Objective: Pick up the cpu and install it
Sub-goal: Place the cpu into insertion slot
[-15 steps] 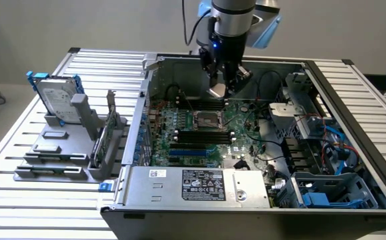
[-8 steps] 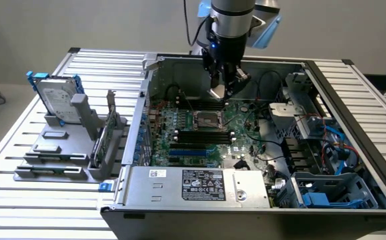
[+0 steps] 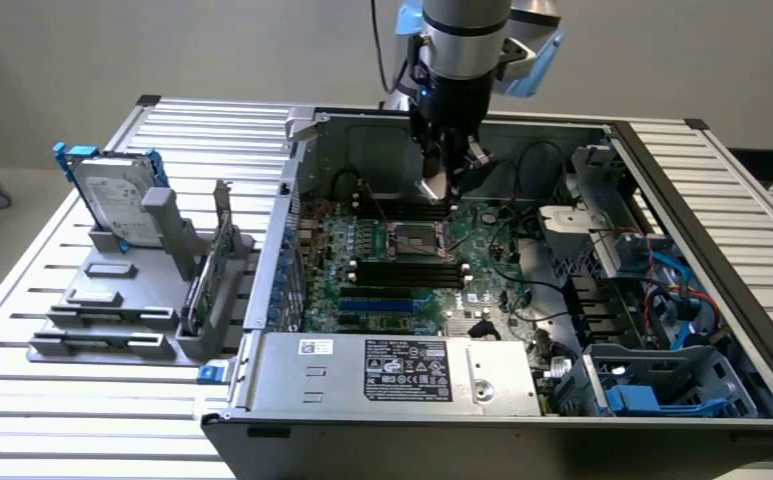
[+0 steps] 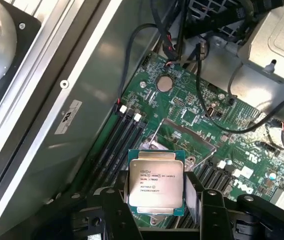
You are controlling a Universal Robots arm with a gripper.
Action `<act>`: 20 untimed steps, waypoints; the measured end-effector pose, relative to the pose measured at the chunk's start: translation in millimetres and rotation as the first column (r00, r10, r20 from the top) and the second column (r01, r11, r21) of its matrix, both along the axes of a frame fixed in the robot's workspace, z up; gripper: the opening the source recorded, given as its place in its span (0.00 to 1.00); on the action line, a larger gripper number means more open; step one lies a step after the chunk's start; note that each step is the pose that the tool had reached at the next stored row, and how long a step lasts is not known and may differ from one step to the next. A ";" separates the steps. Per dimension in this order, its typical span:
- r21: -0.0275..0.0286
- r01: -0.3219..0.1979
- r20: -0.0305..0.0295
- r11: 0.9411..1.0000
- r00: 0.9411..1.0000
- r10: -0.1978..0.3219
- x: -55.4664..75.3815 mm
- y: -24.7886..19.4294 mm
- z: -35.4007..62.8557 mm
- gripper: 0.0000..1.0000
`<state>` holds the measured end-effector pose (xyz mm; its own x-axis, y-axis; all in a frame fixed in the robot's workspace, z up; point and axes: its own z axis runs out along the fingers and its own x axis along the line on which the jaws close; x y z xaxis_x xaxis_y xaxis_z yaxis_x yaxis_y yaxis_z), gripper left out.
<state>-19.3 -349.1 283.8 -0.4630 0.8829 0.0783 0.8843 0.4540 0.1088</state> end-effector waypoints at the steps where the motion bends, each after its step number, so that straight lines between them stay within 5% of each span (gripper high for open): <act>1: 0.000 0.015 -0.002 1.000 1.000 -0.015 0.0 0.0 -0.5 0.55; 10: -0.002 0.150 -0.025 0.989 0.988 -0.150 0.0 0.0 -5.1 0.55; 20: -0.008 0.295 -0.052 0.955 0.954 -0.295 0.0 0.0 -10.8 0.55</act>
<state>-19.3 -349.1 273.0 -0.1767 0.9797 0.0950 0.9834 0.1716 0.0593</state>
